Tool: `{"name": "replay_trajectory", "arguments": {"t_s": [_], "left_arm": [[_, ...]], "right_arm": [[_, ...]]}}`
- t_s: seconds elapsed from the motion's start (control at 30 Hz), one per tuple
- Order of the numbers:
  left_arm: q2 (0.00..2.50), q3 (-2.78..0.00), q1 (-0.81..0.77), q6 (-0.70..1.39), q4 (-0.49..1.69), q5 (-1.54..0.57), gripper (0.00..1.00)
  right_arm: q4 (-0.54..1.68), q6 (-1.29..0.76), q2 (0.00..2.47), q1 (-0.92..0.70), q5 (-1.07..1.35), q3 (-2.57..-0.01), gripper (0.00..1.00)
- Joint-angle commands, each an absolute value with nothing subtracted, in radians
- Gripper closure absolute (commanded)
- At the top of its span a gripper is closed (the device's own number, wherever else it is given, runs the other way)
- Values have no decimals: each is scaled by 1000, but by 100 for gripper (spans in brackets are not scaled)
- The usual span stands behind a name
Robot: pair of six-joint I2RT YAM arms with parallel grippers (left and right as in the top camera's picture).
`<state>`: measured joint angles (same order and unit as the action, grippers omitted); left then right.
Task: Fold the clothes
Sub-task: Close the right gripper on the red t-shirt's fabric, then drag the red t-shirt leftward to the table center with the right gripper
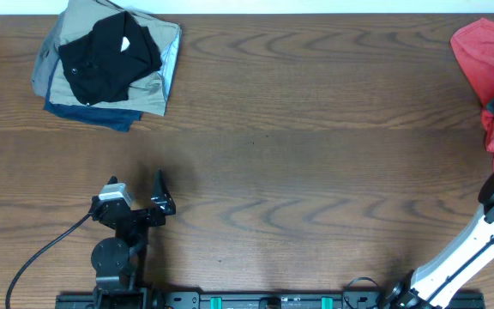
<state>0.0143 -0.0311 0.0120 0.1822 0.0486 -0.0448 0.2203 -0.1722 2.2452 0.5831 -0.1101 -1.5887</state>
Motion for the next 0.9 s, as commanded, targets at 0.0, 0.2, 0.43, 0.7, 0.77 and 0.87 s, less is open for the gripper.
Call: {"name": "replay_trajectory", "arguments": {"t_s": [0.0, 0.2, 0.43, 0.7, 0.77, 0.87], "left_arm": [[12, -4, 15, 173, 68, -29, 2], [12, -4, 15, 172, 68, -29, 2], [12, -4, 15, 173, 68, -29, 2], [12, -4, 15, 173, 68, -29, 2], [12, -4, 15, 173, 68, -29, 2], [12, -4, 15, 172, 68, -29, 2]], "right_arm": [[228, -171, 2197, 529, -109, -1597, 99], [239, -171, 2162, 447, -108, -1597, 99], [274, -171, 2124, 304, -91, -1597, 99], [318, -171, 2125, 66, 7, -1597, 99], [332, -172, 2125, -10, 30, -1597, 99], [363, -195, 2125, -129, 44, -1597, 99]]}}
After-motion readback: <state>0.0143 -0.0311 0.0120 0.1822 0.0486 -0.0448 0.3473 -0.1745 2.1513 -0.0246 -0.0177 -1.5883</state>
